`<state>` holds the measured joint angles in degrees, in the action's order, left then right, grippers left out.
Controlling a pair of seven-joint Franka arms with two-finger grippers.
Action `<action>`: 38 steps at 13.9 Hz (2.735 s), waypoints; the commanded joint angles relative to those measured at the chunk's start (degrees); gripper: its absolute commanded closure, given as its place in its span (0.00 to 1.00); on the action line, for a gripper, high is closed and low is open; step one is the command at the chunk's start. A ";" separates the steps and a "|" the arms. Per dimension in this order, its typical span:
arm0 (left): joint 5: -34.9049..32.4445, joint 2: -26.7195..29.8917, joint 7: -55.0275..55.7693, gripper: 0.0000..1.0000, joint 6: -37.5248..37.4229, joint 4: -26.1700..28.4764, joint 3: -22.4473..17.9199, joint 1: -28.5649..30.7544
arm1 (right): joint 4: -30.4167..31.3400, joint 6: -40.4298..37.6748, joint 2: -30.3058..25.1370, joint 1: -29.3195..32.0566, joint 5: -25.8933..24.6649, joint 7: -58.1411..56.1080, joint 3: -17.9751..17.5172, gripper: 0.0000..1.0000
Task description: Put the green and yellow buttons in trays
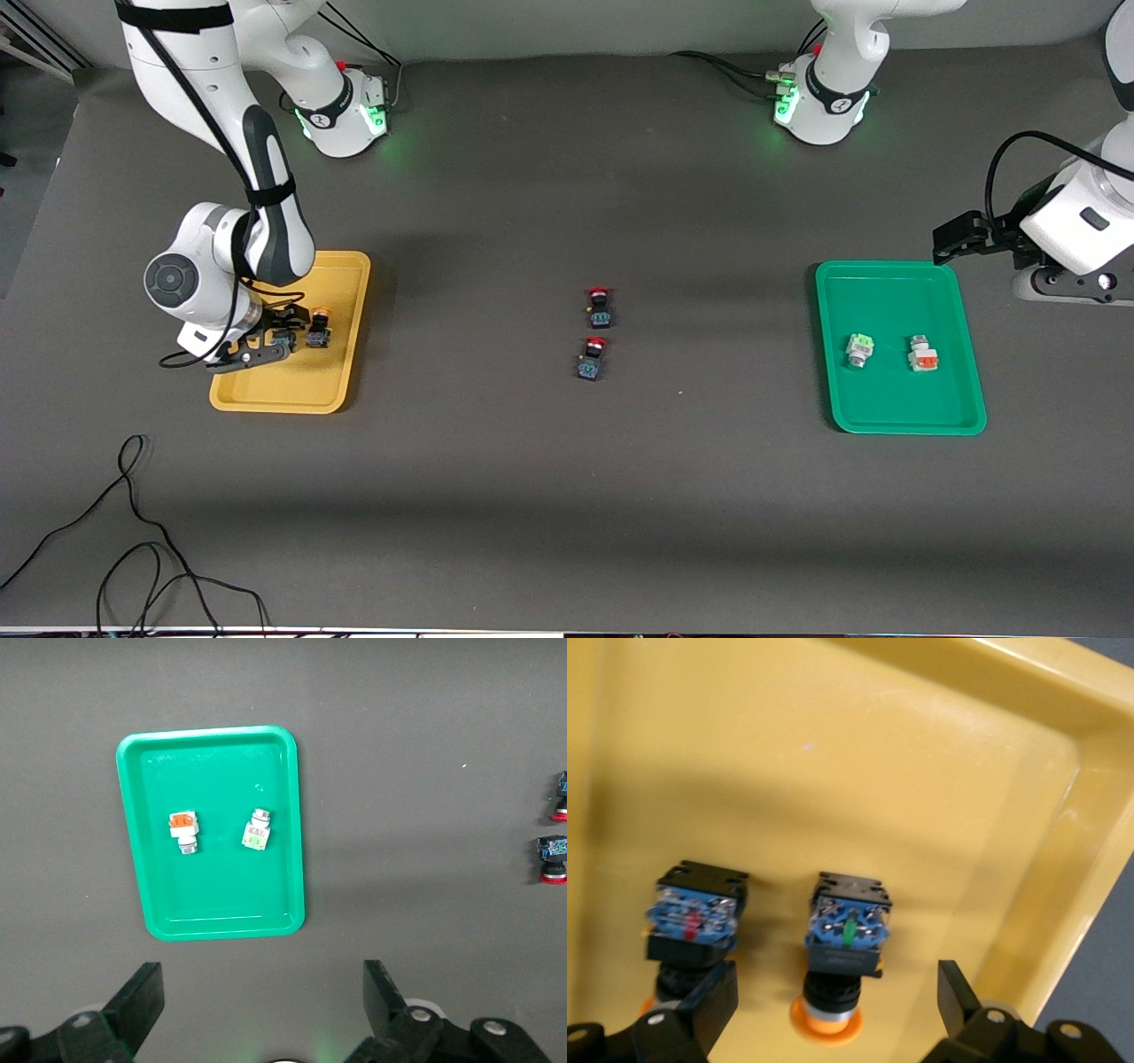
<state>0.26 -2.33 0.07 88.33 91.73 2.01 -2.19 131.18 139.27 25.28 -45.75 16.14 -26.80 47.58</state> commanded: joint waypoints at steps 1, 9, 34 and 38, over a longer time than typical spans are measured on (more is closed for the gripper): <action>0.09 0.74 0.02 0.00 -0.88 -0.05 -0.78 -0.89 | -4.59 -9.15 -4.88 -0.30 1.17 -0.71 2.07 0.00; 0.18 0.74 0.02 0.00 -0.88 -0.06 -0.78 -0.89 | -31.30 -43.17 -5.41 -0.75 1.00 6.83 7.79 0.00; 0.18 0.74 0.02 0.00 -0.97 -0.06 -0.78 -0.89 | -63.24 -71.24 -10.68 19.80 -2.66 32.24 -9.65 0.00; 0.18 0.74 0.02 0.00 -0.97 -0.06 -0.78 -0.89 | -61.49 -70.89 -13.67 33.06 -8.14 32.25 -27.59 0.00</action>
<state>0.26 -2.32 0.07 88.33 91.72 1.96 -2.19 68.29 69.09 14.21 -18.67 9.50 3.81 27.64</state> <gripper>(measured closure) 0.000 0.000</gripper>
